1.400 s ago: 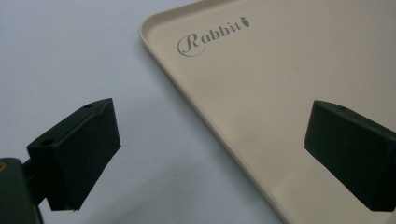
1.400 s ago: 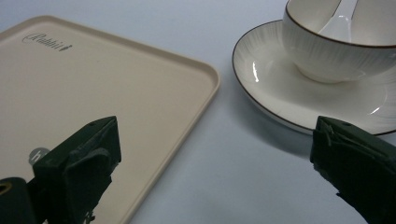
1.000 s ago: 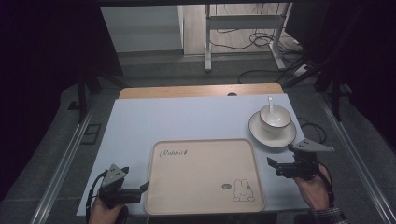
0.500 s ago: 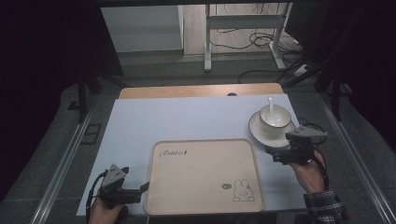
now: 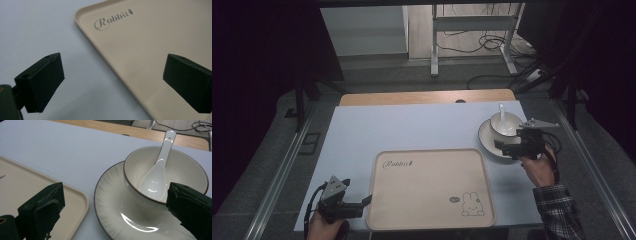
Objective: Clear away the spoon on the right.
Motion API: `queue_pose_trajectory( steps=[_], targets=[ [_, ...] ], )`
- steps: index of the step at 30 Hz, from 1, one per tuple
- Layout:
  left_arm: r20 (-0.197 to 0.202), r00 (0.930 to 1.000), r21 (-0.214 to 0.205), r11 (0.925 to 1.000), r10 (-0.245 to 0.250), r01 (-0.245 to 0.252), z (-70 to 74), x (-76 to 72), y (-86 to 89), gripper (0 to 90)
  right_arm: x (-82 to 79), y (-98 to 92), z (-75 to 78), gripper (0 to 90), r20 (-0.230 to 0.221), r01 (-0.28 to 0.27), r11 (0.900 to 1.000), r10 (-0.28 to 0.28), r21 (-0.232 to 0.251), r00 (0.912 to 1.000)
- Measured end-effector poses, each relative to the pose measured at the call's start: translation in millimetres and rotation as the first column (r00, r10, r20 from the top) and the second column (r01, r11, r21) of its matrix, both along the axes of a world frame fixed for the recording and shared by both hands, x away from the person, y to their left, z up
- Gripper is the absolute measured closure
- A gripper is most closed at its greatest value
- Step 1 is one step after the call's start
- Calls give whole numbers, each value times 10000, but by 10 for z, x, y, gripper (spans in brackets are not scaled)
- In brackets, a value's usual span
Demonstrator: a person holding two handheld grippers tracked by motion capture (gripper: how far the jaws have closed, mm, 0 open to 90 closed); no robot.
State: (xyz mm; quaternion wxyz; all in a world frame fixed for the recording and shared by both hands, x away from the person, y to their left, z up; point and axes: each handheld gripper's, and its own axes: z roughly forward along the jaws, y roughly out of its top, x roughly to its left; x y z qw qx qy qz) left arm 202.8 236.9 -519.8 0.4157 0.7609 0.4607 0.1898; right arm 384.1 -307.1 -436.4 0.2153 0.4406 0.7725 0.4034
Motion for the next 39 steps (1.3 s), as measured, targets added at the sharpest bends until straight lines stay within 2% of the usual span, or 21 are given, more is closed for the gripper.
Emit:
queue_pose_trajectory(
  steps=[12, 17, 21, 27, 31, 32, 34, 35, 39],
  targets=[
    [7, 10000, 8, 10000, -29, 29, 0, 0, -1, 32, 326, 14, 32, 12, -268, 526, 9983, -533, -245, 9982],
    [-1, 10000, 14, 10000, -31, 31, 1, 0, -2, 32, 428, 10, 56, 11, -333, 653, 9977, -658, -155, 9973],
    [2, 10000, 20, 10000, -38, 38, 0, 0, -3, 32, 571, 1, 60, 11, -486, 785, 9969, -786, -40, 9957],
    [-16, 10000, 58, 10000, -69, 69, 2, 0, 1, 32, 692, 0, 53, 14, -499, 908, 9957, -915, -157, 9946],
    [-7, 10000, 35, 10000, -80, 80, 2, 0, 4, 32, 771, 9, 47, 89, -389, 1057, 9934, -1074, -446, 9935],
    [-2, 10000, 36, 10000, -84, 84, 2, -1, 4, 32, 810, 13, 39, 148, -297, 1166, 9898, -1193, -820, 9924],
    [-5, 10000, 47, 10000, -87, 87, 2, 0, 3, 32, 837, 22, 31, 206, -243, 1273, 9862, -1305, -1060, 9911],
    [-5, 10000, 47, 10000, -87, 87, 2, 0, 3, 32, 837, 22, 31, 206, -243, 1273, 9862, -1305, -1060, 9911],
    [-4, 10000, 44, 9999, -93, 93, 2, -1, 3, 32, 922, 37, -8, 355, -409, 1500, 9800, -1565, -1310, 9868]
  ],
)
